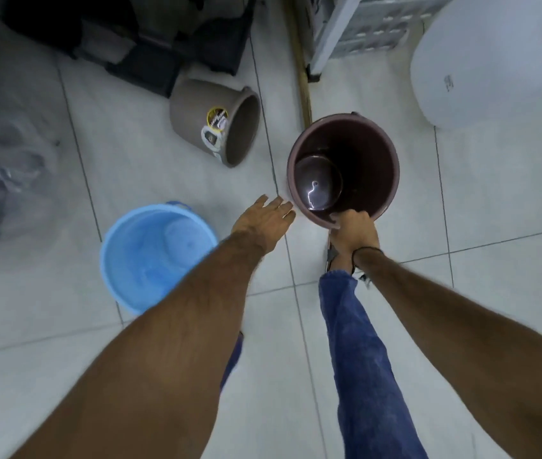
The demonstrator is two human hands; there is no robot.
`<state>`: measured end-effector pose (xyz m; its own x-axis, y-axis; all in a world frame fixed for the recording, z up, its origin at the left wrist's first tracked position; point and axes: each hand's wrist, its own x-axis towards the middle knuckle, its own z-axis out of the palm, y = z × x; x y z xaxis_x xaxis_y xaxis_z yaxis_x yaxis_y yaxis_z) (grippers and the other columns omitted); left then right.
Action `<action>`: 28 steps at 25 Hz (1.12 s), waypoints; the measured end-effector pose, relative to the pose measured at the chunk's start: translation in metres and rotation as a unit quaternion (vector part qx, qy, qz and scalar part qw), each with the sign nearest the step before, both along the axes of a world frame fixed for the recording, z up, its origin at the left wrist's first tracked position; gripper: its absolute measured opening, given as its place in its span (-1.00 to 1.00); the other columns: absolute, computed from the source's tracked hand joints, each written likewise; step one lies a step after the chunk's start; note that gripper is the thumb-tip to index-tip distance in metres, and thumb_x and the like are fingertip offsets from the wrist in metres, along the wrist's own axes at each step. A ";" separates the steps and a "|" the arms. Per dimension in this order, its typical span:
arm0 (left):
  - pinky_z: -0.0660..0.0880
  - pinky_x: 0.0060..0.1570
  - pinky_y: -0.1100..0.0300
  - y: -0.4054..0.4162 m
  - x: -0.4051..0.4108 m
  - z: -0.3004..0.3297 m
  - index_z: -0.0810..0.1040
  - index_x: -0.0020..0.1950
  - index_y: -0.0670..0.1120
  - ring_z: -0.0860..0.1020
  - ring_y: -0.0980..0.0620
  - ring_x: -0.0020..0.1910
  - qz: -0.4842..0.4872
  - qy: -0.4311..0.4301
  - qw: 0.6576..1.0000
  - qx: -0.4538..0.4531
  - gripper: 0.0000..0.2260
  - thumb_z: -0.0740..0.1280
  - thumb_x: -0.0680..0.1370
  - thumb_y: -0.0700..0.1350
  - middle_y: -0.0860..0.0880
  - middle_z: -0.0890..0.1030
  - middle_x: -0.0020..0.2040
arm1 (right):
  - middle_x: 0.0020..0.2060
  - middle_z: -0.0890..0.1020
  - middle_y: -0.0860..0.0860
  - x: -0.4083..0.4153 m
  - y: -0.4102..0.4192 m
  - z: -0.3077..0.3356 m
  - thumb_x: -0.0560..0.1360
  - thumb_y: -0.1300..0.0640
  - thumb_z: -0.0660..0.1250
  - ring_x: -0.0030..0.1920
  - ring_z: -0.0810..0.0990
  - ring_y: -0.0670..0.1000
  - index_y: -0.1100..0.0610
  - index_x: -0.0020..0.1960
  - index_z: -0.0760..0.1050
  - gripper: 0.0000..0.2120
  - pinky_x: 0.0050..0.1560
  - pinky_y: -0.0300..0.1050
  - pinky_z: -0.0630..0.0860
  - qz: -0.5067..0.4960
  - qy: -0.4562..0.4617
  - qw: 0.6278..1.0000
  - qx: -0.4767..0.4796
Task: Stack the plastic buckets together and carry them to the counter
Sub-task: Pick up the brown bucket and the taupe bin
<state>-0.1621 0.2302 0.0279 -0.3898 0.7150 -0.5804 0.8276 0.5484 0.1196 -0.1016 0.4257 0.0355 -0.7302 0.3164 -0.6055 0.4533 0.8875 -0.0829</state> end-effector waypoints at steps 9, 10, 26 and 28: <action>0.21 0.46 -0.06 -0.050 -0.140 0.028 0.23 0.56 -0.17 0.21 -0.14 0.56 -0.112 0.103 0.988 -0.035 -0.54 0.14 0.65 -0.28 -0.14 0.26 0.58 | -0.04 0.74 0.04 -0.076 -0.138 -0.024 0.33 0.17 0.46 0.07 0.68 0.04 0.18 0.00 0.69 -0.75 0.11 -0.13 0.59 -0.457 0.077 0.840 -0.283; 0.21 0.46 -0.06 -0.049 -0.155 0.016 0.22 0.56 -0.17 0.20 -0.14 0.57 -0.120 0.110 0.986 -0.042 -0.53 0.14 0.64 -0.30 -0.15 0.25 0.59 | 0.01 0.73 0.04 -0.090 -0.147 -0.037 0.32 0.16 0.48 0.11 0.67 0.03 0.17 0.06 0.67 -0.69 0.19 -0.10 0.56 -0.464 0.083 0.828 -0.304; 0.30 0.42 0.02 -0.073 -0.268 -0.081 0.64 0.20 -0.01 0.55 -0.06 0.21 -0.242 0.093 0.965 -0.040 -0.75 0.32 0.55 -0.11 0.00 0.66 0.18 | -0.10 0.70 0.17 -0.223 -0.180 -0.123 0.42 0.05 0.34 -0.03 0.62 0.28 0.09 -0.02 0.67 -0.78 -0.08 -0.04 0.54 -0.146 0.104 0.967 -0.180; 0.46 0.28 -0.03 -0.104 -0.252 -0.052 0.65 0.22 -0.08 0.59 -0.13 0.18 -0.104 0.048 0.990 0.078 -0.72 0.34 0.52 -0.15 -0.09 0.67 0.19 | -0.09 0.70 0.13 -0.216 -0.179 -0.091 0.42 -0.03 0.31 -0.05 0.62 0.27 0.00 0.04 0.65 -0.74 -0.11 -0.05 0.53 -0.050 0.096 0.982 -0.155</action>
